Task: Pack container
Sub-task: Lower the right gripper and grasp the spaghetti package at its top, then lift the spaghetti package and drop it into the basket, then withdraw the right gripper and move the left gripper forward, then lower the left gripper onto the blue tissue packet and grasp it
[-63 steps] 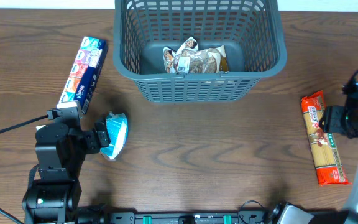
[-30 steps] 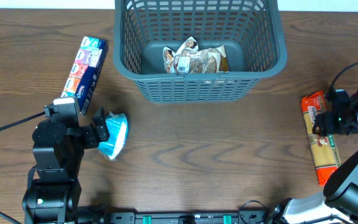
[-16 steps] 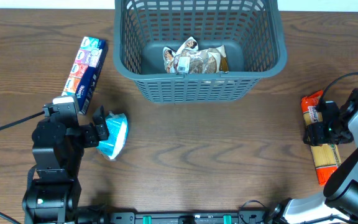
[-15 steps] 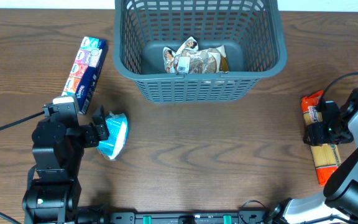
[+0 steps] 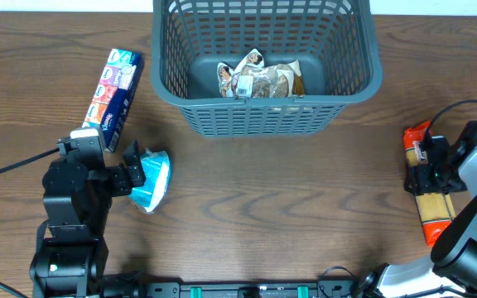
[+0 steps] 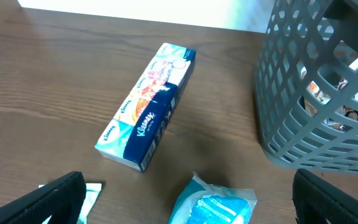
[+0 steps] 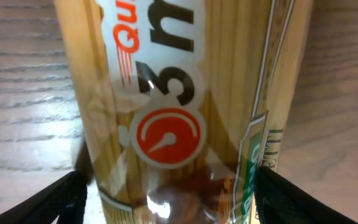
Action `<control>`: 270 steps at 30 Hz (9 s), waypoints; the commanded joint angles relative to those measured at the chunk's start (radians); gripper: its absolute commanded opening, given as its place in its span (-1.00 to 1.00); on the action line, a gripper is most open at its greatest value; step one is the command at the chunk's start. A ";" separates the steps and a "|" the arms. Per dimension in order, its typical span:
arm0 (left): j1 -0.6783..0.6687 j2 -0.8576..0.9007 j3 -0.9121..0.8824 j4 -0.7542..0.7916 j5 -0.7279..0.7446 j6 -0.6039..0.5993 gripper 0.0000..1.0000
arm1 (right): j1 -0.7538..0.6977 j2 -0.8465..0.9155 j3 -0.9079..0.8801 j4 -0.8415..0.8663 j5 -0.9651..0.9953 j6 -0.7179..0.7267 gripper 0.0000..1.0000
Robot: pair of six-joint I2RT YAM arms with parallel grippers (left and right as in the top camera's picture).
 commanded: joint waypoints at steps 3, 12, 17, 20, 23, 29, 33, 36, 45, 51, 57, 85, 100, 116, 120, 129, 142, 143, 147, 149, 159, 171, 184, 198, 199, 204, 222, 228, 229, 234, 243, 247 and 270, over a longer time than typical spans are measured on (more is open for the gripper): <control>-0.004 -0.002 0.022 0.004 0.006 0.018 0.97 | -0.009 0.011 -0.068 0.026 -0.029 -0.011 0.39; -0.004 -0.002 0.022 0.004 0.006 0.018 0.97 | -0.009 0.011 -0.074 0.056 -0.031 0.006 -0.63; -0.004 -0.002 0.022 0.004 0.006 0.017 0.97 | -0.009 0.011 -0.074 0.056 -0.042 0.009 -0.98; -0.004 -0.002 0.022 0.004 0.006 0.018 0.97 | -0.009 0.011 -0.074 0.057 -0.041 0.017 -0.97; -0.004 -0.002 0.022 0.004 0.006 0.018 0.97 | -0.009 0.011 -0.074 0.067 -0.042 0.050 -0.97; -0.004 -0.002 0.022 0.004 0.006 0.018 0.97 | -0.008 0.010 -0.068 0.092 -0.083 0.118 -0.97; -0.004 -0.002 0.022 0.004 0.006 0.018 0.97 | -0.006 -0.006 -0.046 0.092 -0.083 0.133 -0.98; -0.004 -0.002 0.022 0.004 0.006 0.018 0.97 | -0.006 -0.031 -0.011 0.091 -0.085 0.159 -0.99; -0.004 -0.002 0.022 0.004 0.006 0.018 0.97 | 0.000 -0.161 0.144 0.085 -0.170 0.220 -0.98; -0.004 -0.002 0.022 0.004 0.006 0.018 0.97 | 0.027 -0.262 0.240 0.087 -0.172 0.230 -0.97; -0.004 -0.002 0.022 0.004 0.006 0.018 0.97 | 0.085 -0.344 0.337 0.092 -0.172 0.238 -0.98; -0.004 -0.002 0.022 -0.003 0.007 0.017 0.97 | 0.762 -0.236 0.952 0.035 -0.652 -0.047 -0.98; -0.004 -0.002 0.022 -0.051 0.007 0.017 0.97 | 0.825 0.035 1.017 -0.132 -0.534 -0.097 -0.98; -0.004 -0.002 0.022 -0.052 0.007 0.017 0.97 | 0.825 0.164 1.016 -0.272 -0.534 -0.139 -0.98; -0.004 -0.002 0.022 -0.053 0.007 0.017 0.97 | 0.825 0.171 1.016 -0.295 -0.531 -0.138 -0.94; -0.004 -0.002 0.022 -0.053 0.007 0.017 0.97 | 0.825 0.171 1.016 -0.315 -0.515 -0.138 -0.26; -0.004 -0.002 0.022 -0.053 0.007 0.017 0.97 | 0.785 0.043 1.050 0.029 -0.405 0.145 0.98; -0.004 -0.002 0.022 -0.054 0.007 0.017 0.97 | 0.770 0.024 1.050 0.063 -0.394 0.189 0.98; -0.004 -0.002 0.022 -0.074 0.007 0.013 0.97 | 0.670 -0.051 1.050 0.088 -0.230 0.459 0.99; -0.004 0.002 0.022 -0.095 0.007 0.001 0.97 | 0.599 -0.079 1.050 0.016 -0.124 0.621 0.98; -0.004 0.257 0.322 -0.412 0.008 -0.021 0.97 | 0.291 -0.084 1.039 -0.532 -0.089 0.824 0.98; -0.007 0.617 0.639 -0.705 0.015 0.000 0.97 | 0.261 -0.071 0.644 -0.481 -0.153 0.850 0.99; -0.181 0.683 0.637 -0.780 0.014 0.118 0.97 | 0.282 -0.071 0.341 -0.281 -0.179 0.895 0.98; -0.178 0.809 0.637 -0.793 0.013 0.116 0.97 | 0.282 -0.071 0.340 -0.209 -0.179 0.861 0.99; -0.178 0.810 0.637 -0.790 0.006 0.122 0.97 | 0.282 -0.071 0.340 -0.204 -0.179 0.860 0.98; -0.178 0.811 0.637 -0.789 -0.020 0.122 0.97 | 0.282 -0.071 0.340 -0.189 -0.179 0.847 0.99; -0.118 0.668 0.294 -0.498 0.011 0.089 0.97 | 0.281 -0.071 0.340 -0.185 -0.175 0.814 0.98; -0.045 0.682 0.166 -0.361 0.073 0.091 0.97 | 0.281 -0.071 0.340 -0.185 -0.175 0.803 0.99; -0.036 0.688 0.155 -0.351 0.083 0.092 0.97 | 0.281 -0.071 0.340 -0.183 -0.175 0.803 0.98; -0.026 0.714 0.130 -0.300 0.083 0.092 0.97 | 0.281 -0.071 0.340 -0.180 -0.175 0.803 0.99; -0.027 0.800 0.130 -0.248 0.153 0.169 0.97 | 0.281 -0.071 0.340 -0.174 -0.175 0.800 0.98; -0.027 0.866 0.130 -0.222 0.153 0.180 0.97 | 0.281 -0.071 0.340 -0.172 -0.175 0.800 0.98; -0.027 1.014 0.130 -0.138 0.153 0.200 -0.48 | 0.281 -0.071 0.340 -0.170 -0.175 0.789 0.98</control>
